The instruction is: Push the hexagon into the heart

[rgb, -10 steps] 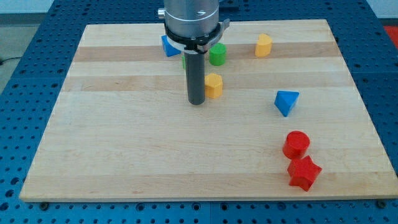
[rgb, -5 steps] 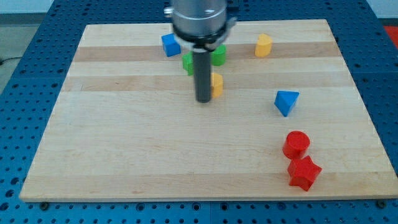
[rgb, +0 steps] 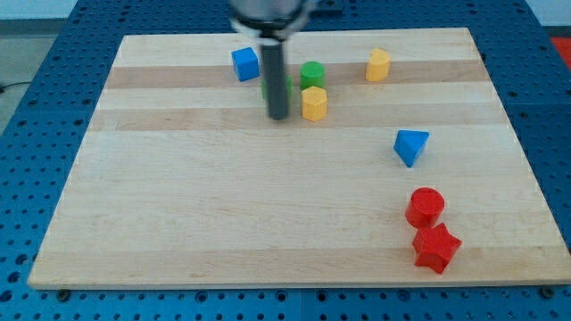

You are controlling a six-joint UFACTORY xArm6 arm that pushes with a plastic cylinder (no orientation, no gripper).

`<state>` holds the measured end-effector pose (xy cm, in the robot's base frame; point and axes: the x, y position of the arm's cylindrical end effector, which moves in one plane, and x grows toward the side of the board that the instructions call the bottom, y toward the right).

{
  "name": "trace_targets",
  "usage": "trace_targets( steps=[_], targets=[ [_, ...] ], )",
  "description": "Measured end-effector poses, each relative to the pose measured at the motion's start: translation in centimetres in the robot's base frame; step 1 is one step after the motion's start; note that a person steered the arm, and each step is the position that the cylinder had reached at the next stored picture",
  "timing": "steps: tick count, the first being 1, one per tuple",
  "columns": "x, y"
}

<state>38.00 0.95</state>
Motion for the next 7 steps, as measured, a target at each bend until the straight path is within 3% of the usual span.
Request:
trace_targets(
  steps=[1, 4, 5, 6, 7],
  targets=[
    [-0.5, 4.7],
    [0.0, 8.7],
    [-4.2, 9.7],
    [-4.6, 9.9],
    [-1.7, 9.1]
  ],
)
